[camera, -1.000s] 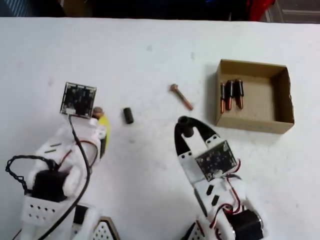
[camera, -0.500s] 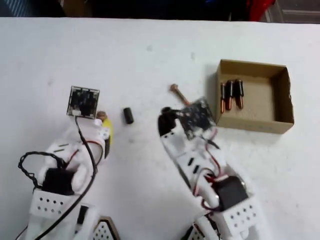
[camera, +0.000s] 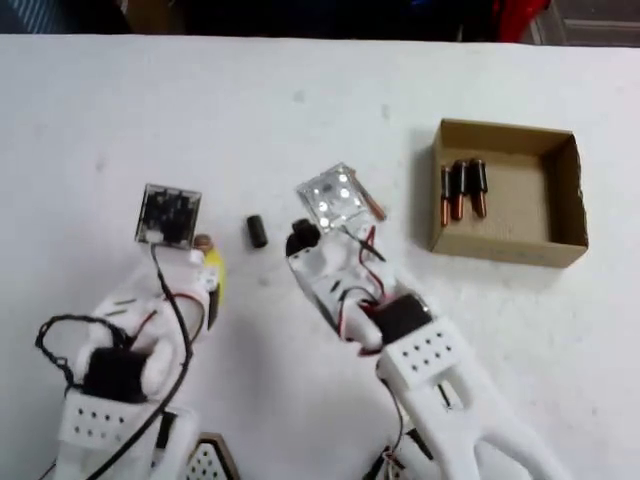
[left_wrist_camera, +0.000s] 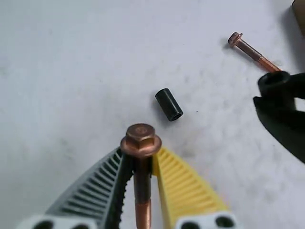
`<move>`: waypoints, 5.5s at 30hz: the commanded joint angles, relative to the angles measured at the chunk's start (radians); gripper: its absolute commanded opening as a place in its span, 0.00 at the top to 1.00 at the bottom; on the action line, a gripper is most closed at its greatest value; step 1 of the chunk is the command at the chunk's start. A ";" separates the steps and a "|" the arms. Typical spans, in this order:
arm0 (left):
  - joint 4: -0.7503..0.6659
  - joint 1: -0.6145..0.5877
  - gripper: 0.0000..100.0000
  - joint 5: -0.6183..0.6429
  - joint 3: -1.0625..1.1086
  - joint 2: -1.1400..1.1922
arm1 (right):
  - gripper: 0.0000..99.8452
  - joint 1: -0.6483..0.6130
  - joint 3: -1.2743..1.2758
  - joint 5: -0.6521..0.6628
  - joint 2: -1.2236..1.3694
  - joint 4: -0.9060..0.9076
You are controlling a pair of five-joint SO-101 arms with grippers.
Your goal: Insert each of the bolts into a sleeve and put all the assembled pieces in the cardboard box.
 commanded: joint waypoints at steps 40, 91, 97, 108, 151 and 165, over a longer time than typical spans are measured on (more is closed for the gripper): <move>-0.273 0.015 0.98 0.163 -0.252 -0.051 | 0.98 -0.189 0.275 0.002 -0.390 -0.297; -0.477 0.381 0.98 0.169 -0.247 -0.031 | 0.98 -0.136 0.428 0.061 -0.780 -0.223; -0.605 0.384 0.98 0.169 -0.160 -0.031 | 0.98 -0.136 0.428 0.061 -0.780 -0.225; -0.600 0.380 0.98 0.169 -0.147 -0.031 | 0.98 -0.087 0.428 0.061 -0.780 -0.228; -0.608 0.380 0.98 0.281 0.132 -0.031 | 0.98 -0.041 0.427 0.061 -0.780 -0.228; -0.605 0.291 0.62 0.281 0.129 -0.031 | 0.98 -0.039 0.428 0.061 -0.780 -0.226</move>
